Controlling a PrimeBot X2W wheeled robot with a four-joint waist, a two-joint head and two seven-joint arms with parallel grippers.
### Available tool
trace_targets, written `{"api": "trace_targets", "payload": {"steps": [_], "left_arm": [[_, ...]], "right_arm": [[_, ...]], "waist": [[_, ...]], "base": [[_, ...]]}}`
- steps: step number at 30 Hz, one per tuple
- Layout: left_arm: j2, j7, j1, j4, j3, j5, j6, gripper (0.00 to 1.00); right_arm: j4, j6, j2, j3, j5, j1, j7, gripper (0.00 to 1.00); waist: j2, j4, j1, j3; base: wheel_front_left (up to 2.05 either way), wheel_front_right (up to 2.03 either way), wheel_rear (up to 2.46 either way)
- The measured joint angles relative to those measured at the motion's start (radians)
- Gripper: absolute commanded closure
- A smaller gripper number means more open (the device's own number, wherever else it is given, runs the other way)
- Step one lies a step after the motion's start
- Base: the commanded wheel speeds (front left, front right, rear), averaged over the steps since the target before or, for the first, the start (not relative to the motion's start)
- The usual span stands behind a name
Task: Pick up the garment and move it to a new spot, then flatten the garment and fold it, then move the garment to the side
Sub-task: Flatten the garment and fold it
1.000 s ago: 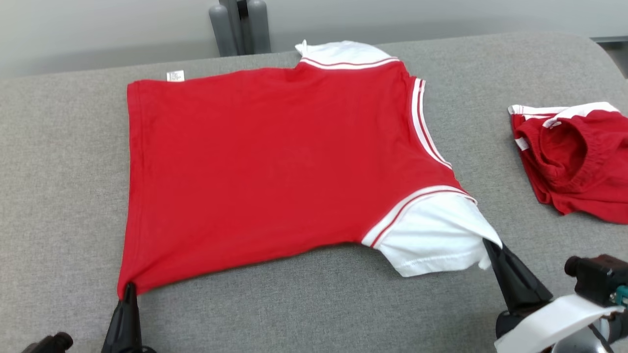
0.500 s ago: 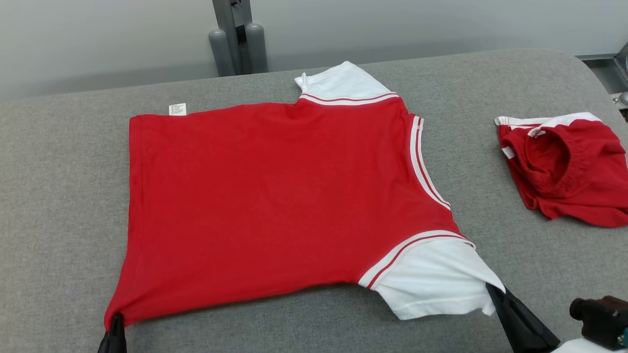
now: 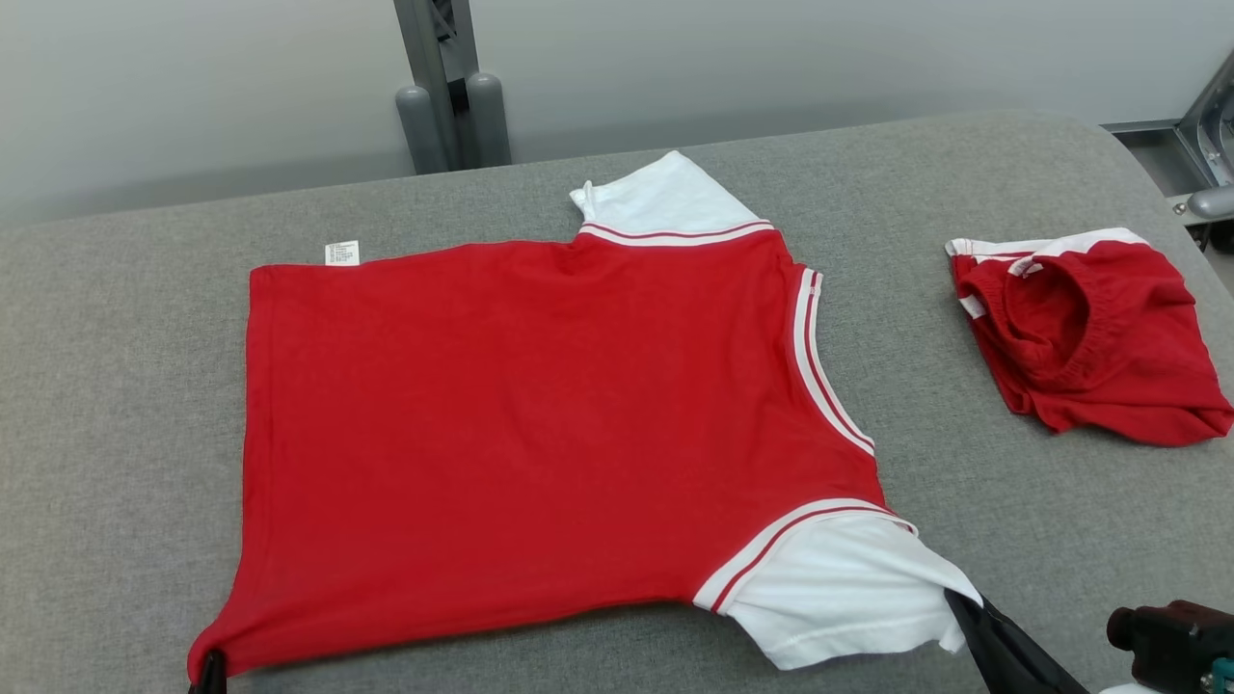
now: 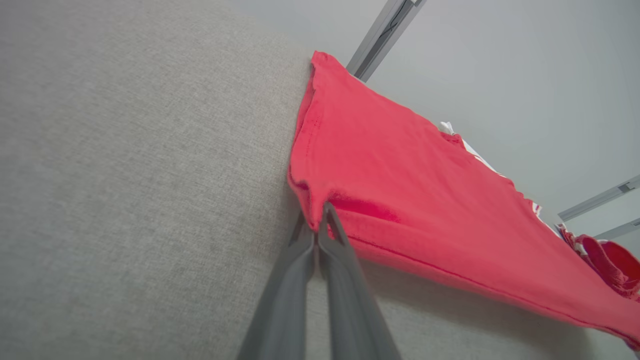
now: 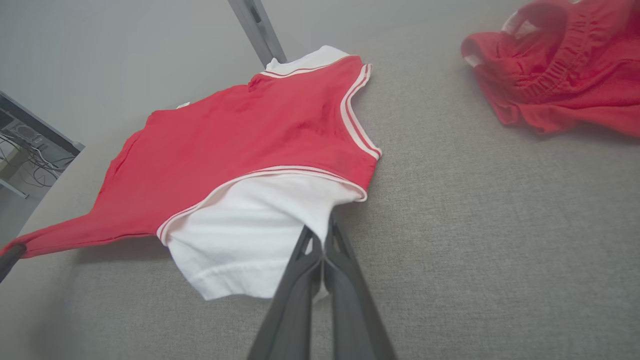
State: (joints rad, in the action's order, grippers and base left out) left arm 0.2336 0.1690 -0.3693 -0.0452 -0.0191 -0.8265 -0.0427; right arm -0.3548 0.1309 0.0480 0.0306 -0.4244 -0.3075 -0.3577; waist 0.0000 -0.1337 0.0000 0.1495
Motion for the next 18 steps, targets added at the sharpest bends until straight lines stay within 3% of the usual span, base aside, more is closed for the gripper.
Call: {"api": "trace_targets", "payload": {"steps": [7, 18], "left_arm": [[-0.01, 0.008, 0.056, 0.074, -0.018, -0.017, 0.038, 1.0], [-0.032, -0.052, 0.133, 0.113, -0.051, -0.048, 0.03, 1.0]], "right_arm": [[0.073, 0.0, 0.0, 0.026, -0.015, 0.053, 0.0, 1.0], [0.156, 0.0, 0.0, 0.042, -0.022, 0.144, 0.009, 1.0]], "waist": [[0.0, 0.004, 0.0, -0.034], [0.0, 0.02, 0.0, -0.072]], "base": [[0.0, 0.0, 0.0], [0.0, 0.0, 0.0]]}}
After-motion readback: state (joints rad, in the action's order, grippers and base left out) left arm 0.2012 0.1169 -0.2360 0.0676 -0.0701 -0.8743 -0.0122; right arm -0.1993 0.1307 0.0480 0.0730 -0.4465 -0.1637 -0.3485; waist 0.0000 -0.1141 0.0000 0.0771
